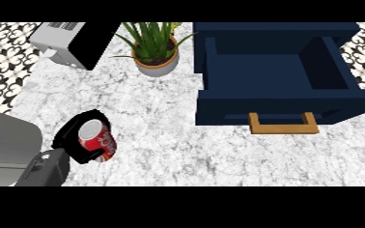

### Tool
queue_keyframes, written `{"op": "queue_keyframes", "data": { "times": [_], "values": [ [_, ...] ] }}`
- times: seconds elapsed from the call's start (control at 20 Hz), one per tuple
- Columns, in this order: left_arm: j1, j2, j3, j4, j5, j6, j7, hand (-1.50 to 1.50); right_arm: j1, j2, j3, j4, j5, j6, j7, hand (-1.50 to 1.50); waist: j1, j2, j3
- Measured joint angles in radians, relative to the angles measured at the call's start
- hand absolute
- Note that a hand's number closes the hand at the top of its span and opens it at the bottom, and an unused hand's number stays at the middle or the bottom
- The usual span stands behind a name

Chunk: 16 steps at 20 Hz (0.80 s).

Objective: Pick up the can, place it into the drawer and close the drawer

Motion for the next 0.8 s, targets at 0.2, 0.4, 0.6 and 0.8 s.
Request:
{"op": "queue_keyframes", "data": {
  "times": [0.2,0.4,0.6,0.8],
  "values": [
    [0.002,-0.079,0.041,-0.075,0.059,0.113,0.008,1.5,0.009,0.002,-0.012,0.006,-0.006,0.004,-0.005,-1.5,0.006,-0.002,0.001],
    [-0.023,-0.163,0.107,-0.133,0.111,0.318,0.005,1.5,0.001,0.007,-0.012,0.003,0.0,-0.001,-0.005,-1.5,0.01,-0.003,0.002],
    [-0.027,-0.229,0.07,-0.282,0.16,0.475,0.071,1.5,0.012,0.009,-0.006,-0.018,-0.01,-0.016,0.007,-1.5,0.011,-0.005,0.002],
    [-0.019,-0.254,-0.005,-0.453,0.195,0.609,0.137,1.5,0.022,0.017,0.013,-0.054,-0.012,-0.043,0.019,-1.5,0.009,-0.005,0.001]
  ]
}}
